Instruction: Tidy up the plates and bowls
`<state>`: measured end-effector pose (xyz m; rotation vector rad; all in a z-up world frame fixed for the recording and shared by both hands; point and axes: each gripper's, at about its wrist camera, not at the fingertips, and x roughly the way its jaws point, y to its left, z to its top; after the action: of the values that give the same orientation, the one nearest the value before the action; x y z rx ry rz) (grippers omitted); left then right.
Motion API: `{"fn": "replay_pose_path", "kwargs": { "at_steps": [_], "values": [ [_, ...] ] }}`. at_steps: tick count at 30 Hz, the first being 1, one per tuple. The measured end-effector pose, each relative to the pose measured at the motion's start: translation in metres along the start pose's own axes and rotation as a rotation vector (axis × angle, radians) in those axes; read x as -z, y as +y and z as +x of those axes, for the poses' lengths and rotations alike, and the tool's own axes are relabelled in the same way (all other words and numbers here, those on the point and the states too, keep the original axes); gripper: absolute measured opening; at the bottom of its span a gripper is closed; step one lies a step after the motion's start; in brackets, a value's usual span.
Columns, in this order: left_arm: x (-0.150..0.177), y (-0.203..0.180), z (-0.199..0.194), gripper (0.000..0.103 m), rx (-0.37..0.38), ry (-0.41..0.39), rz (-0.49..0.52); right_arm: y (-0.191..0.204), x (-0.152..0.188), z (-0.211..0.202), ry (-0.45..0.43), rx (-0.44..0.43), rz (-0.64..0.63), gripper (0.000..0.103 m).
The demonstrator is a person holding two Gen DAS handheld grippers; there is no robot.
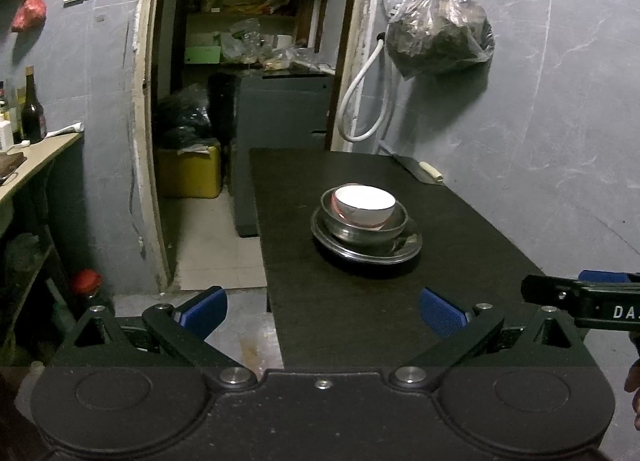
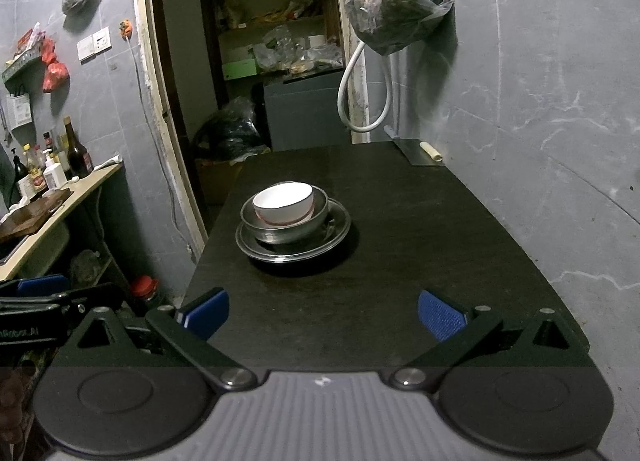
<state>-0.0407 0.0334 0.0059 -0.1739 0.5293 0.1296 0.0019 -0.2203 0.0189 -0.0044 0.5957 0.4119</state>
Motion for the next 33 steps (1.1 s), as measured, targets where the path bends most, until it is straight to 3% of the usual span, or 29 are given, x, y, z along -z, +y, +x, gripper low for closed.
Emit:
{"fn": "replay_pose_path", "kwargs": {
  "at_steps": [33],
  "values": [
    [-0.002,-0.014,0.003,0.102,0.064,0.022,0.002,-0.012,0.002,0.003,0.027,0.006,0.024,0.103]
  ]
}}
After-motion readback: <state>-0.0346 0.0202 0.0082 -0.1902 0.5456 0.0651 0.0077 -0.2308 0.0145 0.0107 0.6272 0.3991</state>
